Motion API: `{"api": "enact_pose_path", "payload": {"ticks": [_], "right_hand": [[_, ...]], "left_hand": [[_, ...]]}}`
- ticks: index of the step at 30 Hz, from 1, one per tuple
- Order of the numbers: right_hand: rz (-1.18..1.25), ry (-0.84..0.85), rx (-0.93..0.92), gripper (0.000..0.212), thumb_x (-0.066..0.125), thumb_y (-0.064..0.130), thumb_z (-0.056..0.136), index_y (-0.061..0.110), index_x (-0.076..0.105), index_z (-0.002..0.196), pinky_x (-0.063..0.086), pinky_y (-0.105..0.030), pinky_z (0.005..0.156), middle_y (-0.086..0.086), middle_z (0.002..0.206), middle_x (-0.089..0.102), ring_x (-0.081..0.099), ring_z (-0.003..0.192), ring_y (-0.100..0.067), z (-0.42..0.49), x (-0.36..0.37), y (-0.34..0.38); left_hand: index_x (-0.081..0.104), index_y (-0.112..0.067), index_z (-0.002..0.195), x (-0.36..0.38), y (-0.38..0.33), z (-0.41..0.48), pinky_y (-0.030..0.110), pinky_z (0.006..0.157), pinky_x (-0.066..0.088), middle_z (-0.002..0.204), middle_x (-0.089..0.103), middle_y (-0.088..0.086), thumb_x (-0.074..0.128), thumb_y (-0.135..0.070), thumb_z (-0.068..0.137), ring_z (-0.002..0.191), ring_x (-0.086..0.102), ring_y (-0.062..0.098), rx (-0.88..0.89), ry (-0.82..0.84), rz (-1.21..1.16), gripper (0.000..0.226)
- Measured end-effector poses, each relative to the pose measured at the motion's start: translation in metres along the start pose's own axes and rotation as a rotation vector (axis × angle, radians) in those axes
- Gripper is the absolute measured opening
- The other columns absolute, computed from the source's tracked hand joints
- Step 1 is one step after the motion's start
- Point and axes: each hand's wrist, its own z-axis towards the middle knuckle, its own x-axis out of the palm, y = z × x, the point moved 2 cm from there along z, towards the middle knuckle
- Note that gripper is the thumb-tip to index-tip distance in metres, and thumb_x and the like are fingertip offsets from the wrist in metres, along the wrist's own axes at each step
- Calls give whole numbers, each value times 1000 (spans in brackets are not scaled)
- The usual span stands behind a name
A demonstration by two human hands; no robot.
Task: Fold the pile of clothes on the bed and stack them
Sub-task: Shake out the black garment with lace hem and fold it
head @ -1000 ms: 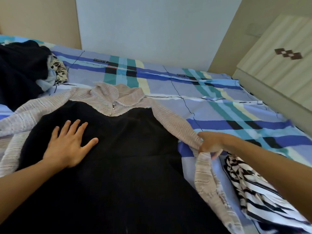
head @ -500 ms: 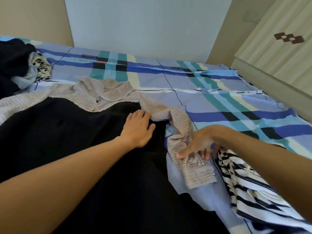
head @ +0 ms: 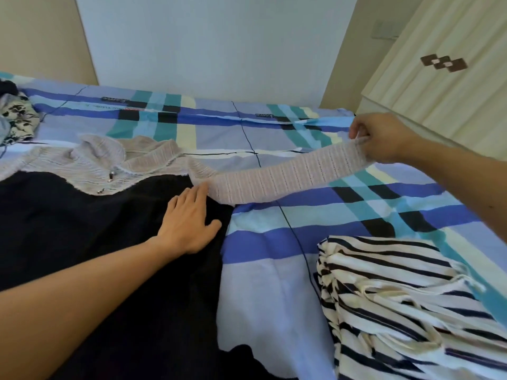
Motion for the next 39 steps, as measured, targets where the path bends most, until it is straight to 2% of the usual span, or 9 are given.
{"api": "enact_pose_path", "payload": {"ticks": [3, 7, 13, 16, 20, 24, 28, 36, 39], "right_hand": [[-18, -106, 95, 22, 61, 4, 85, 14, 61, 105, 44, -35, 72, -11, 98, 64, 57, 86, -31, -2, 12, -50], [-158, 44, 305, 45, 60, 15, 89, 12, 47, 133, 48, -43, 90, -21, 124, 61, 57, 110, -38, -22, 67, -109], [339, 356, 565, 76, 48, 65, 94, 8, 41, 144, 46, -33, 74, -13, 133, 51, 58, 97, -28, -50, 122, -127], [503, 176, 724, 78, 57, 55, 95, -1, 39, 146, 43, -37, 79, -20, 143, 48, 55, 111, -34, -49, 126, -132], [620, 41, 859, 65, 74, 24, 89, -5, 44, 139, 45, -35, 65, -19, 121, 55, 53, 97, -29, -42, 129, -135], [736, -216, 786, 35, 70, 21, 91, 1, 64, 120, 49, -39, 91, -15, 121, 64, 59, 106, -29, -34, 114, -138], [793, -444, 765, 14, 63, 20, 96, 14, 70, 106, 45, -32, 82, -9, 105, 62, 56, 93, -24, -35, 96, -152], [828, -495, 880, 22, 59, 11, 90, 26, 74, 90, 60, -47, 83, -12, 107, 70, 70, 91, -30, -31, 101, -174], [828, -301, 882, 41, 47, -6, 94, 26, 73, 96, 59, -46, 84, -15, 118, 67, 68, 100, -32, -31, 112, -173]], "left_hand": [[7, -13, 159, -5, -10, 25, 47, 124, 13, 163, 23, 11, 41, -55, 85, 151, 18, 28, 34, -11, -27, 92], [19, -18, 156, 3, -26, 46, 46, 121, 12, 160, 29, 6, 33, -63, 91, 149, 22, 25, 102, -14, 26, 81], [6, -27, 159, 41, -27, 40, 47, 124, 0, 168, 6, 1, -1, -78, 71, 154, 1, 22, 34, 48, 101, 102], [8, -36, 159, 42, -22, 39, 47, 124, -3, 168, 3, -2, 4, -81, 73, 155, -3, 21, 95, 31, 70, 98], [27, -42, 154, 40, -23, 37, 48, 124, -5, 166, 16, -6, 10, -79, 79, 154, 1, 14, 174, -11, -14, 86], [29, -43, 153, 39, -23, 37, 48, 124, -5, 166, 18, -6, 10, -80, 79, 154, 3, 13, 174, -14, -46, 84], [26, -45, 154, 40, -23, 37, 49, 124, -6, 166, 16, -7, 10, -82, 79, 154, 1, 13, 174, -9, -54, 86], [1, -53, 154, 45, -21, 39, 52, 121, -14, 166, -12, -10, -5, -94, 68, 152, -18, 16, 172, 87, 17, 96], [-3, -54, 153, 46, -22, 40, 54, 120, -15, 165, -17, -10, -9, -96, 63, 151, -21, 17, 161, 121, 42, 99]]}}
